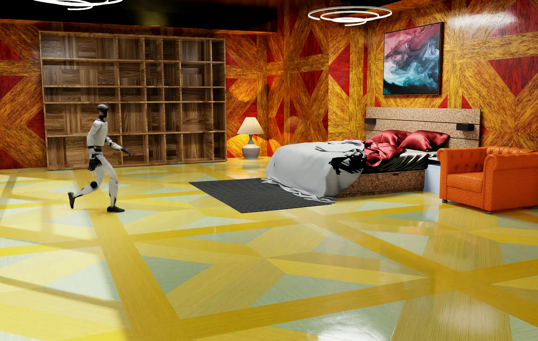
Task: Move towards the armchair
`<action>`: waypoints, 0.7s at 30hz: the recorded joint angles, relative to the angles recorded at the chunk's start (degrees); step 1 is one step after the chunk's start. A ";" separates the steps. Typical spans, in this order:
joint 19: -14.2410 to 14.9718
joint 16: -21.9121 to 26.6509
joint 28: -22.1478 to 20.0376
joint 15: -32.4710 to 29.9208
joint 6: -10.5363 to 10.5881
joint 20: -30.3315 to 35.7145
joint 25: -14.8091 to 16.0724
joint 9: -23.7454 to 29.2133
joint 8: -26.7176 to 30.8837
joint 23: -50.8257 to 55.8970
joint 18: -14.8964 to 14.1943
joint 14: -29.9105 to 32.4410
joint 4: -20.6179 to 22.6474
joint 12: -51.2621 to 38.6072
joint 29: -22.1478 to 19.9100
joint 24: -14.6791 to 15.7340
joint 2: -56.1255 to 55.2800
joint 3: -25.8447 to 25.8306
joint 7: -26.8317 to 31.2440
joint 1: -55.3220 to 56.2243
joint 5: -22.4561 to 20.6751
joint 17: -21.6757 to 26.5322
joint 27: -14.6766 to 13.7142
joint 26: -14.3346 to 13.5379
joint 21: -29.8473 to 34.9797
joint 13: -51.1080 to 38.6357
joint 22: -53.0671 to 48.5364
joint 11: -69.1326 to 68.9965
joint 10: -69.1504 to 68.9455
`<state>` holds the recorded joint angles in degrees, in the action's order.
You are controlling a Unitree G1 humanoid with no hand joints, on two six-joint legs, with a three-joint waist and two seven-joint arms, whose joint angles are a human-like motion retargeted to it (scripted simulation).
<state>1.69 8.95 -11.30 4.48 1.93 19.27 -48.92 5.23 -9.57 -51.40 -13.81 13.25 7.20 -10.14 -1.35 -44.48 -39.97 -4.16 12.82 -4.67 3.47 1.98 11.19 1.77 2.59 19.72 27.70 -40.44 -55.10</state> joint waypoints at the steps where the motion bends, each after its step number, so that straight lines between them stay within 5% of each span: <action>1: -1.43 0.22 1.39 4.13 1.19 1.23 -1.39 0.33 -2.03 -0.79 0.37 0.56 -1.63 1.77 1.80 -0.43 3.36 -0.42 -1.73 7.90 -0.66 -0.22 0.15 3.55 0.00 -2.67 4.78 -1.48 -11.20; 3: -2.04 -0.38 6.47 9.15 3.18 4.47 -5.15 0.54 -4.99 0.24 6.37 -7.87 -5.22 4.39 0.86 -1.82 13.94 -0.05 -4.27 24.74 -3.62 0.49 0.12 10.45 0.28 -9.19 19.16 3.30 -21.59; 4: -2.20 -0.06 11.25 10.39 3.83 7.35 -5.93 0.41 -5.50 1.91 9.14 -11.09 -6.84 5.81 -1.90 -3.56 19.76 0.56 -6.29 31.94 -5.51 0.89 -0.65 11.60 -0.02 -12.34 26.46 7.36 -20.24; 7: -2.20 3.66 21.66 13.33 4.59 11.65 -2.41 -0.34 -2.83 9.37 12.39 -18.47 -9.43 13.77 -6.32 -7.23 34.46 3.57 -10.87 46.79 -10.38 2.63 -7.56 6.13 0.34 -22.29 35.91 16.58 2.52; 9: -2.05 4.79 15.92 13.96 4.34 3.21 0.74 -0.79 1.39 16.75 14.04 -19.33 -10.02 21.53 -6.84 -2.09 43.82 6.06 -8.93 49.91 -11.70 5.28 -11.50 7.65 3.36 -28.43 32.53 22.10 27.81; 11: -1.51 4.24 8.45 10.78 3.44 -3.16 3.28 -0.94 5.15 22.47 13.95 -17.19 -11.30 27.31 -10.18 -0.08 52.44 8.53 -9.23 50.49 -10.90 7.28 -11.96 11.84 4.93 -31.37 30.62 23.42 38.44; 14: 3.32 1.38 13.59 -12.24 -0.51 -4.53 7.60 -0.65 8.51 25.14 15.32 -10.61 -9.93 26.35 -13.15 -3.27 51.66 10.80 -15.37 49.80 -4.87 8.56 -7.85 14.35 4.38 -26.73 36.67 0.96 19.32; 15: 6.44 0.49 16.98 -20.84 -2.40 -4.22 7.67 -0.22 8.59 24.34 16.19 -13.53 -8.02 23.51 -12.06 -4.57 45.23 10.69 -17.22 47.50 -1.94 9.08 -6.38 12.47 4.93 -24.06 37.80 -12.80 15.34; 16: 8.00 -0.27 18.34 -21.11 -4.22 -4.07 6.81 0.23 10.27 22.23 16.59 -17.66 -5.61 20.03 -9.93 -6.02 36.78 10.23 -18.75 43.95 -0.64 9.72 -4.89 10.01 6.44 -21.92 36.97 -25.04 14.08; 18: 7.79 -2.22 11.63 -11.93 -6.78 -6.41 2.23 0.62 13.43 14.23 17.04 -23.98 -1.35 13.41 -3.53 -7.86 18.61 9.46 -20.22 33.91 -0.54 11.50 -2.38 6.97 12.76 -19.18 29.72 -37.08 17.62; 21: 2.73 -6.50 0.05 0.99 -7.87 -10.00 -9.31 0.11 9.67 1.58 17.71 -29.11 3.07 5.02 15.22 -3.53 -0.48 7.79 -18.53 17.09 4.69 14.05 -3.86 1.01 25.85 -14.88 16.75 -23.63 26.87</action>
<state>4.42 2.45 -11.25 5.47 -5.93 9.27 -58.23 5.34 0.11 -49.82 3.90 -15.85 10.27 -5.12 13.87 -48.01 -40.45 3.63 -5.70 12.43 8.16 16.03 7.33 2.78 28.44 4.84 44.46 -64.07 -28.23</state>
